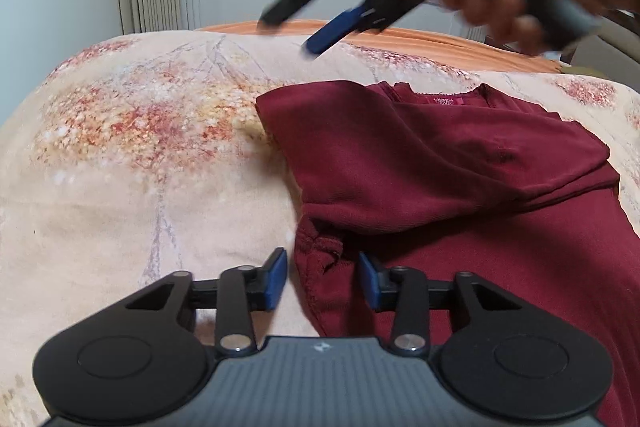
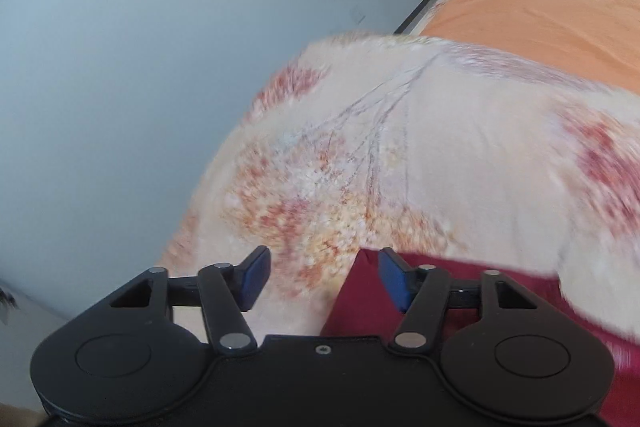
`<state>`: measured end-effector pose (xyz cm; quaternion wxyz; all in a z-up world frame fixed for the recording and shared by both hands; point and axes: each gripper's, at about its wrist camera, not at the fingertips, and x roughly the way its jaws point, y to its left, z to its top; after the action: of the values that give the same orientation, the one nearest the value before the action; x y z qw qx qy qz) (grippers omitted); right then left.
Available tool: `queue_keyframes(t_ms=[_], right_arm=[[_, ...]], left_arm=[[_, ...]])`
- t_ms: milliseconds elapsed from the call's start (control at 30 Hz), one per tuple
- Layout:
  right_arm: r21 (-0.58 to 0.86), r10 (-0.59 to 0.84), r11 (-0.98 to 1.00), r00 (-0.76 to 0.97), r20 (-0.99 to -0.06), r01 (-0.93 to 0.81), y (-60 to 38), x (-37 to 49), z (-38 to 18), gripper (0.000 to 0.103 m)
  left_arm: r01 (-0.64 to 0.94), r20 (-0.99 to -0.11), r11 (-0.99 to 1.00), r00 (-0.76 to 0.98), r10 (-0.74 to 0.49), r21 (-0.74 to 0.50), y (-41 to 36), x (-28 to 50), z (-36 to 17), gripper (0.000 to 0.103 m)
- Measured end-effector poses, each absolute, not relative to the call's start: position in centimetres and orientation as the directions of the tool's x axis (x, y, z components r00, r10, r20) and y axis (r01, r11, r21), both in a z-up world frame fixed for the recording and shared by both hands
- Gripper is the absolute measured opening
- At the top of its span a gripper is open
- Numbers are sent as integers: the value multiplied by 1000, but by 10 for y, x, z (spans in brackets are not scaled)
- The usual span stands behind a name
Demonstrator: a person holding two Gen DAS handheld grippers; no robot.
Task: Fold small clothes
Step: 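Lift the hem with the left gripper and fold it toward the collar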
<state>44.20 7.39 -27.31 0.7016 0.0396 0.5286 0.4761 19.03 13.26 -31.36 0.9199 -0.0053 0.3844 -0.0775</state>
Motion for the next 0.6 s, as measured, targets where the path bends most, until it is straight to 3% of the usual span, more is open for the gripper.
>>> queue_keyframes(t_ms=[67,133,200,233,267,400,500,600], right_arm=[[520,643,549,-67,-763,-654,93,445,-291,32],[485,586,546,-103,-804,-684,104,444,-301,29],[463,555,532,-121,-823,-709,111,439,-306,20],[455,547,528,-123,-828,-717,113,438,-308,8],[463,555,528,-123,-823,-712,115,439,-308,5],[511,646,568,-36,-763,-645,116,454,-296,2],[458,613,625,35,-789,-631,117,459,-302,0],[547,692,616,59,-719,-567,95,463,-294,19]], left_arm=[[135,-707,986,688,-161,-92,134,189,-315,23],[129,-705,986,689,-168,-108,136,188,-316,21],[124,-704,984,688,-176,-125,137,187,-318,18],[121,-706,984,686,-177,-128,138,187,-320,15],[114,-706,985,687,-172,-129,139,186,-320,8],[23,-694,980,703,-156,-197,148,181,-322,6],[-2,-708,981,692,-139,-195,145,181,-326,6],[-15,-703,979,698,-135,-204,149,179,-318,9]])
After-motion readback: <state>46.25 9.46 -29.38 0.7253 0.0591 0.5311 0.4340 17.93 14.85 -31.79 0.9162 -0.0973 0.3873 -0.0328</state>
